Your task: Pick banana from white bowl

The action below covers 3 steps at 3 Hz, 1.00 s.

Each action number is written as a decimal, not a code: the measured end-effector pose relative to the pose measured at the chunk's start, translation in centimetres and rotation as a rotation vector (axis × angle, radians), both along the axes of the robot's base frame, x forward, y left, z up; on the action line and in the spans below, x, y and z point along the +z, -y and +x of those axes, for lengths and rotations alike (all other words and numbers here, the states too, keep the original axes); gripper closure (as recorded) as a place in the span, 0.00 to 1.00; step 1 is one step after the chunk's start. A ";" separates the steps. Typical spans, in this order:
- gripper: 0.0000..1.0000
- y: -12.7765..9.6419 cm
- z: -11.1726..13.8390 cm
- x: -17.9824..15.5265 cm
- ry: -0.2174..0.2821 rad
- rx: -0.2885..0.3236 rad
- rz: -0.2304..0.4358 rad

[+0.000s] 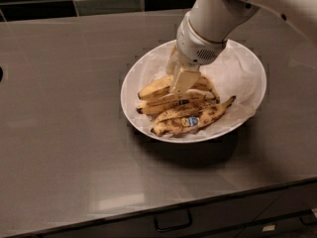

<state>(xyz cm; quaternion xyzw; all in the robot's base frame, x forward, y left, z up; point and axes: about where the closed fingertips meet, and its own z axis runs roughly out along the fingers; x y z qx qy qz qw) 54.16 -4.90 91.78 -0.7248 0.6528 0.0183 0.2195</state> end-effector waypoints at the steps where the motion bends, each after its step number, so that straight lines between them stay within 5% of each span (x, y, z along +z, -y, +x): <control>1: 1.00 -0.1 0.0 -0.2 0.006 0.000 -0.003; 3: 1.00 -0.2 0.0 0.1 0.022 0.007 -0.013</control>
Offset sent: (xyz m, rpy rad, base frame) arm -0.0363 0.0588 0.2165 -0.4103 -0.4860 0.0604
